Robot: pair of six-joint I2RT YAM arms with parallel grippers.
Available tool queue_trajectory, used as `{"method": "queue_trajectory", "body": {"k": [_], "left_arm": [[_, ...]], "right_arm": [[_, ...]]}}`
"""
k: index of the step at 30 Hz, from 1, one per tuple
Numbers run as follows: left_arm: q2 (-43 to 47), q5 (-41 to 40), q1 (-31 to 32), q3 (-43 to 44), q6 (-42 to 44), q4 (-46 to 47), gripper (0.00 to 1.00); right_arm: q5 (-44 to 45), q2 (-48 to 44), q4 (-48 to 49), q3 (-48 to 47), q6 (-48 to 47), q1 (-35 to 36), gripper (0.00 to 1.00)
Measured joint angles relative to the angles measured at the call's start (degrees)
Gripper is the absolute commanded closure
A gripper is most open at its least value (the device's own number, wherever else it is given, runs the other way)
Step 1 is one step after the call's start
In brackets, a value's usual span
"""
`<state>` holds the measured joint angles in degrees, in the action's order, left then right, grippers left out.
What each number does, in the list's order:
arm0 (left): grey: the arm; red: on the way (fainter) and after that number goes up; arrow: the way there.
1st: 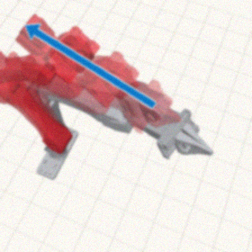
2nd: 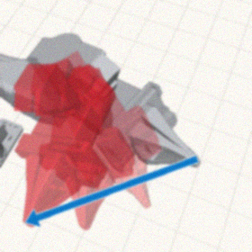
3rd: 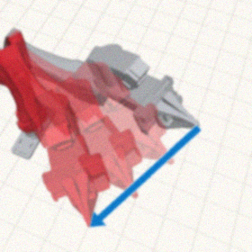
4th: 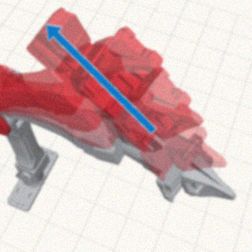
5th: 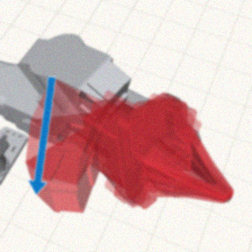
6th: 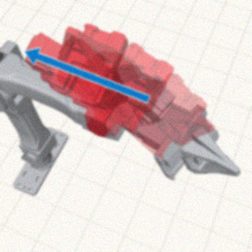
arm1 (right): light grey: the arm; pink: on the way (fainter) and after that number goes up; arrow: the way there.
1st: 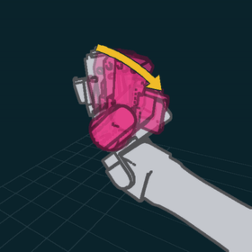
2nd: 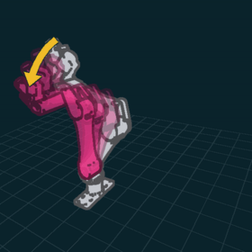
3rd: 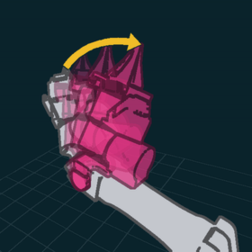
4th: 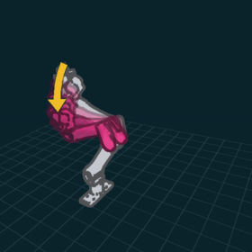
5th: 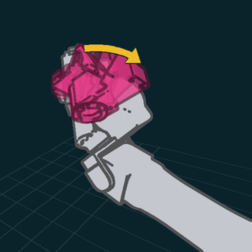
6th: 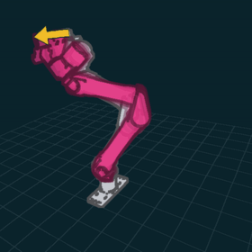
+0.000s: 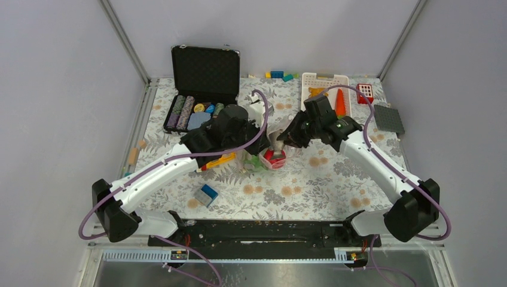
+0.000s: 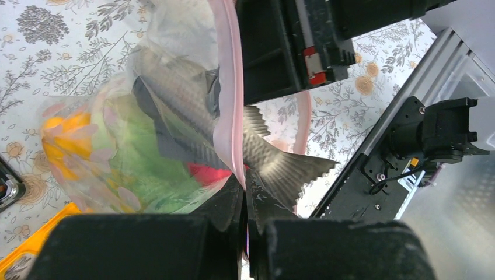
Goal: Place the food in the zip-top bag and seal the zipper
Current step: Place the fake fish in the zipper food storage bag.
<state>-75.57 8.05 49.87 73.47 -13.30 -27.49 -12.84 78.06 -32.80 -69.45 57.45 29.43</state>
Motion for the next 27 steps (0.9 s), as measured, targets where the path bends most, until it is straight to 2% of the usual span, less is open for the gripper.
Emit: {"method": "queue_trajectory", "body": {"k": [12, 19, 21, 23, 27], "left_arm": [[0.0, 1.11, 0.55, 0.79, -2.84, -0.5, 1.0], [0.0, 1.09, 0.55, 1.18, -4.98, -1.64, 1.0], [0.0, 0.85, 0.55, 1.2, -5.31, -1.79, 1.0], [0.0, 0.44, 0.55, 1.2, -5.79, -2.08, 1.0], [0.0, -1.92, 0.57, 1.33, -6.73, -2.6, 1.0]], "right_arm": [[19.89, 2.89, -2.93, -2.99, 0.94, 10.25, 0.76], [31.91, 7.67, -7.52, -9.33, -0.17, 16.9, 0.7], [34.29, 8.59, -8.57, -10.67, -0.7, 17.92, 0.62], [36.11, 8.76, -9.01, -10.97, -1.46, 18.47, 0.46], [37.35, 7.93, -7.17, -10.29, -4.0, 18.62, 0.32]]}}
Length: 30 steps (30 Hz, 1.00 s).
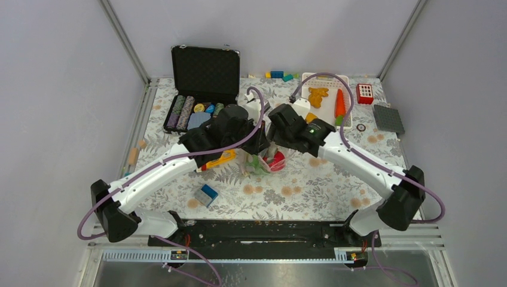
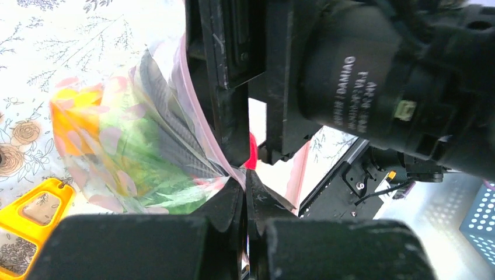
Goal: Place the food in the zip-top bag and seal the zipper
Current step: Place the fake fish in the zipper food storage bag, then pick up the fake vegetable from the bin.
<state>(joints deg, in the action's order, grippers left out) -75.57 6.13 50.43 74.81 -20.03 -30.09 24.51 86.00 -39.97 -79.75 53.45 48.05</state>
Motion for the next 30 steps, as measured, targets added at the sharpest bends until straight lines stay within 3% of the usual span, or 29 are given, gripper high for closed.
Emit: {"method": "queue_trajectory", "body": {"k": [5, 8, 12, 17, 19, 23, 30], "left_arm": [[0.42, -2.14, 0.55, 0.37, -1.44, -0.55, 1.0], [0.55, -3.85, 0.57, 0.57, -2.1, -0.57, 1.0], [0.52, -6.12, 0.07, 0.57, -2.95, -0.17, 1.0], [0.52, -7.04, -0.92, 0.57, -3.8, 0.31, 1.0], [0.52, -7.06, -1.79, 0.55, -4.0, 1.07, 1.0], [0.98, -6.8, -2.23, -0.66, -3.98, 2.95, 1.0], [3.28, -6.8, -2.25, -3.98, -3.56, 5.01, 1.0]], "right_arm": [[-0.39, -5.07, 3.37, 2.43, -4.63, -0.26, 0.23], [-3.23, -9.57, 5.68, 3.8, -7.48, -0.28, 0.0], [-7.74, -16.98, 10.14, 5.81, -12.26, 0.24, 0.02], [-6.27, -23.43, 12.55, 8.68, -19.17, -0.09, 0.02], [-6.05, -24.46, 12.48, 8.94, -22.08, -4.33, 0.02], [-9.07, -20.63, 12.41, 7.78, -23.54, -17.88, 0.02], [-14.53, 2.6, 11.43, -3.15, -25.62, -33.64, 0.02]]}}
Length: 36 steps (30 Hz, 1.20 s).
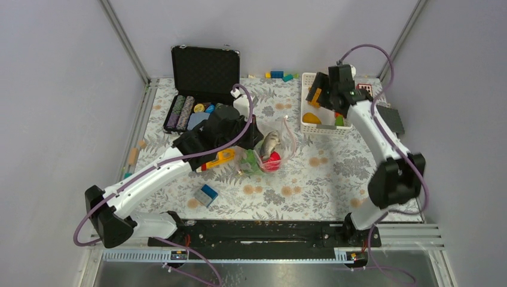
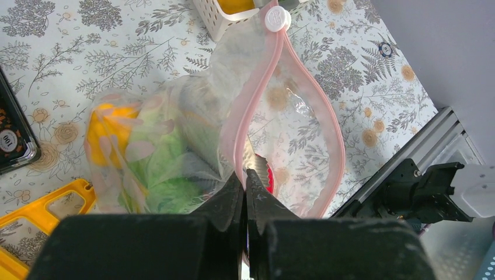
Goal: Place the food in the zip-top bag and seal the zipper
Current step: Pick up the fake vegetable from the bin.
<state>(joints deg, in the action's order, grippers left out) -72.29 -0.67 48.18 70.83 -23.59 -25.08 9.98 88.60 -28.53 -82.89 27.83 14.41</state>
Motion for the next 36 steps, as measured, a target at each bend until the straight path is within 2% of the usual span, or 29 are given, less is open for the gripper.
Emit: {"method": "queue_trajectory", "body": {"k": [6, 12, 17, 29, 34, 36], "left_arm": [[0.44, -0.04, -0.09, -0.42, 0.5, 0.59, 1.0], [0.7, 0.02, -0.09, -1.11, 1.09, 1.16, 1.0], [0.7, 0.04, -0.09, -1.11, 1.25, 1.25, 1.0], [-0.15, 0.98, -0.09, -1.11, 1.29, 1.51, 1.0], [-1.42, 1.33, -0.09, -1.11, 1.27, 1.66, 1.0], [-1.7, 1.42, -0.09, -1.11, 1.27, 1.66, 1.0]], "right_arm": [[-4.44, 20.98, -1.75, -14.99, -0.66, -6.45, 0.02], [-7.76, 32.39, -2.64, -20.76, -0.96, -8.22, 0.04], [-11.28, 35.26, -3.74, -19.71, -0.79, -8.22, 0.05], [-12.74, 38.1, -3.93, -18.08, -1.03, -8.2, 0.11], [-12.68, 39.71, -3.93, -18.56, -1.09, -8.22, 0.16], [-12.59, 39.95, -4.07, -18.71, -1.09, -8.22, 0.22]]}}
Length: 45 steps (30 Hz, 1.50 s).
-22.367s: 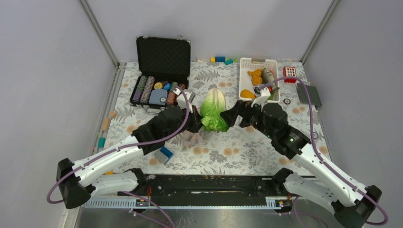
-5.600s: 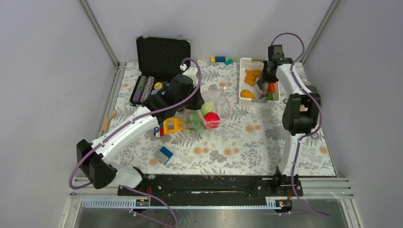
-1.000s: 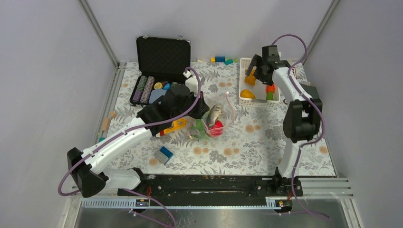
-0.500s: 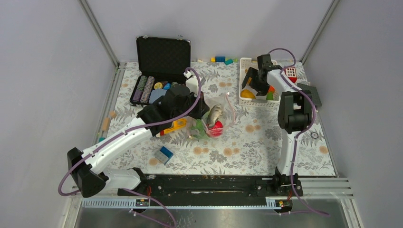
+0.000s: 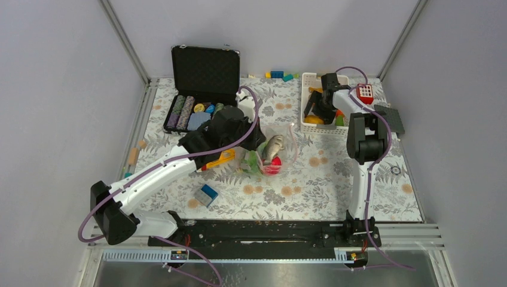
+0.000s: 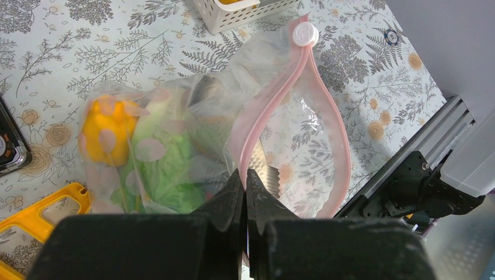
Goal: Place the food in the zip-top bag and seal the zipper
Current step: Pick up the fake vegetable from the bin, then place the fake vegetable in the zipper food storage bag.
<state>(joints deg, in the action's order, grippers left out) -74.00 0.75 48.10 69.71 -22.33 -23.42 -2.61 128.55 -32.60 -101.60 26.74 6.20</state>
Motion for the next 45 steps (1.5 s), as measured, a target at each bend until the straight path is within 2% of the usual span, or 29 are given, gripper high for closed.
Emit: {"method": "queue_trajectory", "body": {"k": [5, 7, 11, 16, 19, 24, 28, 32, 35, 40, 45], "left_arm": [[-0.76, 0.2, 0.0, 0.13, -0.02, -0.04, 1.0], [-1.16, 0.2, 0.0, 0.33, -0.11, -0.04, 1.0], [-1.22, 0.17, 0.0, 0.35, -0.2, -0.13, 1.0], [-1.22, 0.13, 0.0, 0.35, -0.61, -0.31, 1.0], [-1.22, 0.11, 0.0, 0.61, -1.03, -0.68, 1.0], [-1.75, -1.42, 0.0, 2.64, -1.97, -2.21, 1.0], [-2.62, -2.62, 0.0, 4.28, -2.82, -3.63, 1.0], [-3.17, -3.04, 0.0, 5.07, -3.52, -4.33, 1.0], [-4.02, -3.08, 0.0, 6.45, -4.26, -5.53, 1.0], [-5.9, -2.89, 0.0, 8.94, -5.6, -7.13, 1.0], [-7.15, -2.78, 0.0, 10.19, -7.39, -7.5, 1.0]], "right_arm": [[0.09, 0.63, -0.09, -0.79, 0.0, 0.0, 0.5], [0.04, 0.66, -0.11, -0.81, 0.09, 0.0, 0.57], [0.35, 0.63, -0.11, -0.79, 0.09, 0.0, 0.69], [2.64, -0.59, -0.11, 0.02, 0.04, 0.0, 0.77], [4.02, -2.32, -0.48, 0.72, 0.02, 0.0, 0.78], [6.16, -10.86, -0.63, 3.28, -0.42, -0.04, 0.79], [6.67, -20.96, 0.22, 7.89, -0.59, -0.04, 0.8], [5.4, -34.01, 2.73, 17.09, 0.33, -0.11, 0.81], [0.26, -43.12, 5.03, 23.96, 1.84, -0.22, 0.82], [-13.42, -56.26, 10.69, 34.62, 4.96, 1.31, 0.82], [-20.2, -63.06, 12.17, 37.46, 6.14, 11.41, 0.82]]}}
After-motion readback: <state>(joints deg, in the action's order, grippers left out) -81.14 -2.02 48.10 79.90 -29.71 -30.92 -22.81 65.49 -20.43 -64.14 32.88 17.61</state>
